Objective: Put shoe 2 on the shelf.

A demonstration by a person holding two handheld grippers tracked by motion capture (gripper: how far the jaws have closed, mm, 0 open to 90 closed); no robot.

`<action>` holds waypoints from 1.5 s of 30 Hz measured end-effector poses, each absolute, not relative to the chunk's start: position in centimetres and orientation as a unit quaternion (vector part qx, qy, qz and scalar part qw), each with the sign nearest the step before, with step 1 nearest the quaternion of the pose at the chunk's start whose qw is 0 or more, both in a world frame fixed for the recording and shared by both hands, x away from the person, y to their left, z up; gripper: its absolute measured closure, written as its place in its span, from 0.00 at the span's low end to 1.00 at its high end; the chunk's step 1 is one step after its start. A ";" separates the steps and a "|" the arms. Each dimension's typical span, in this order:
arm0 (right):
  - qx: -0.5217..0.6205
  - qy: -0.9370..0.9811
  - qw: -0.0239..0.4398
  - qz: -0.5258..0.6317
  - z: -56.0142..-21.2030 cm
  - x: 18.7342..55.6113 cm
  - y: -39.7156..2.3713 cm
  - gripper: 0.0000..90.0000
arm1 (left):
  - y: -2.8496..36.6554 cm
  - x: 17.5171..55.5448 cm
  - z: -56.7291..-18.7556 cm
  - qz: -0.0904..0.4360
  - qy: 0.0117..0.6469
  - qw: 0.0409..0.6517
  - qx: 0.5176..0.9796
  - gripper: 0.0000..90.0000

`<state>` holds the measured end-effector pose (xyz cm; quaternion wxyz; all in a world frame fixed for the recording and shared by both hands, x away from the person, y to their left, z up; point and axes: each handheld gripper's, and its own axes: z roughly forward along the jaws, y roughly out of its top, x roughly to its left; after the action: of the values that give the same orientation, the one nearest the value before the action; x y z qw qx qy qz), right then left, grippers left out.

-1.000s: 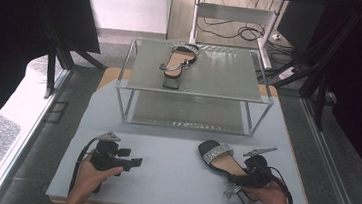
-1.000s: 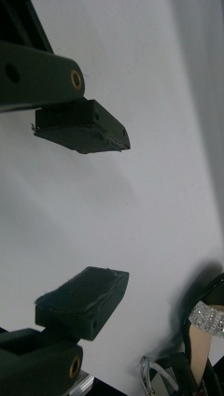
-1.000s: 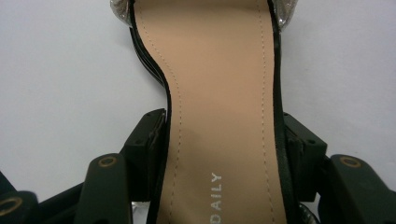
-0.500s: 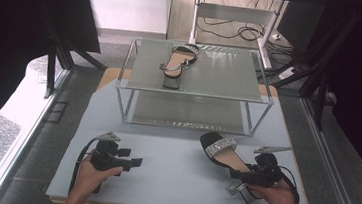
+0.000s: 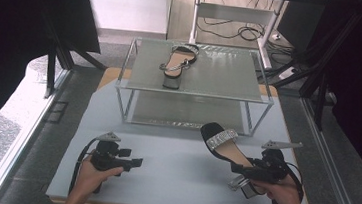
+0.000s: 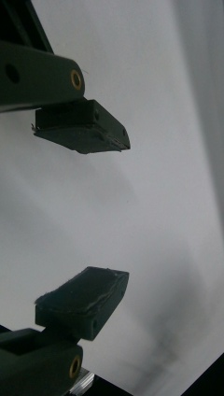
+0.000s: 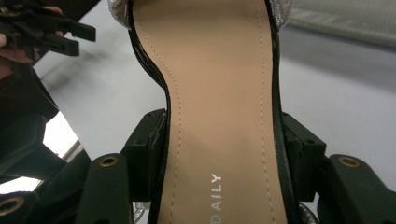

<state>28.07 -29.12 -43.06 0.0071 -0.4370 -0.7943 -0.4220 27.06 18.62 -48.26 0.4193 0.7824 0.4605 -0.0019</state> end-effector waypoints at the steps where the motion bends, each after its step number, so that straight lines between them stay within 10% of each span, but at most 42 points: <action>1: -0.436 -0.794 0.006 -0.424 -42.8 28.1 -29.1 0.46 | 18.6 27.1 -48.3 -0.002 0.461 0.419 0.782 0.36; 45: -0.442 -0.756 -0.019 -0.482 -34.0 33.0 -26.6 0.47 | 18.8 27.1 -48.2 -0.002 0.460 0.425 0.779 0.36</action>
<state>33.03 -26.64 -34.04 -0.0190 -0.4419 -0.7561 -0.4823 27.07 18.79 -48.19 0.4254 0.7793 0.4601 -0.0018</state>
